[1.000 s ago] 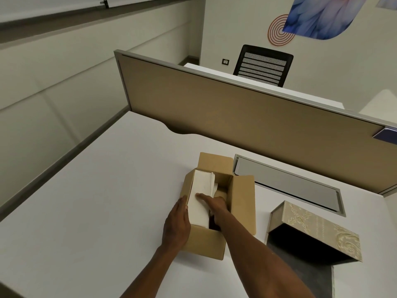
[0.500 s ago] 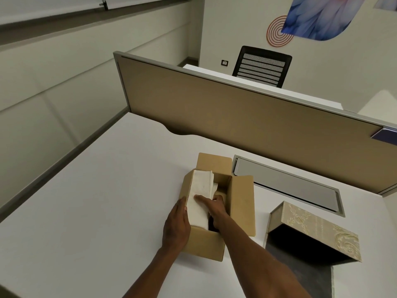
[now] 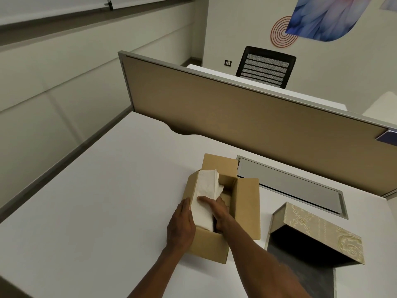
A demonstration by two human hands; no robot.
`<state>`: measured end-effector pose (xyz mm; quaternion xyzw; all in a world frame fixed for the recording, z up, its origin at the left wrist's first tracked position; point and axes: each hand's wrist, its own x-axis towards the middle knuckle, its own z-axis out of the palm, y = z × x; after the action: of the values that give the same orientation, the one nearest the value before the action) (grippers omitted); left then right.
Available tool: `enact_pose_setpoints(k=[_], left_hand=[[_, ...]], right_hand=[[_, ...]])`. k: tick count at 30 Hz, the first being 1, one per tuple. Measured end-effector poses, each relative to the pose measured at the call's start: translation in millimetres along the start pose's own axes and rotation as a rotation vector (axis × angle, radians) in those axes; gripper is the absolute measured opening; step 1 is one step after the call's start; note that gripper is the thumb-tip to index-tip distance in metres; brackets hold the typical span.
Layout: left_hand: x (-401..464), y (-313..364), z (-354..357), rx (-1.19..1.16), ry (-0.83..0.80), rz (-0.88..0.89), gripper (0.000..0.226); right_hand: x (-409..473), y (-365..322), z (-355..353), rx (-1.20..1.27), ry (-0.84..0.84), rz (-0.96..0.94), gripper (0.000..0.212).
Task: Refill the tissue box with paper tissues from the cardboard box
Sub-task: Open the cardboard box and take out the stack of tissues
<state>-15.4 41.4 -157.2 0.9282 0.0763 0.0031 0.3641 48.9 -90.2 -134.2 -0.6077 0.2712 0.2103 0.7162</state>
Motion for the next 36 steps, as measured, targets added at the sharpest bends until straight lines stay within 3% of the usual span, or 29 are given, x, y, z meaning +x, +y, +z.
enact_pose_setpoints(k=[6, 14, 20, 28, 32, 36], left_hand=[[0.1, -0.1, -1.4, 0.034, -0.032, -0.002, 0.051], [2.1, -1.1, -5.9, -0.099, -0.099, -0.063, 0.053], [10.0, 2.6, -20.4, -0.215, -0.212, -0.089, 0.059], [21.1, 52.1, -57.3, -0.21, -0.104, -0.086, 0.067], [25.5, 87.1, -76.0, -0.474, -0.195, -0.082, 0.064], [28.0, 107.2, -79.2, -0.836, -0.408, -0.27, 0.063]], right_hand=[[-0.9, -0.7, -2.3, 0.017, -0.005, -0.002, 0.067], [-5.7, -10.0, -7.8, 0.196, -0.153, 0.088, 0.053], [-15.8, -19.1, -17.5, 0.262, -0.175, 0.102, 0.058], [-37.1, -47.4, -34.8, 0.3, -0.262, 0.042, 0.075], [-51.4, -56.2, -38.4, 0.366, -0.349, -0.009, 0.09], [-62.1, -50.3, -37.6, 0.412, -0.36, -0.061, 0.085]])
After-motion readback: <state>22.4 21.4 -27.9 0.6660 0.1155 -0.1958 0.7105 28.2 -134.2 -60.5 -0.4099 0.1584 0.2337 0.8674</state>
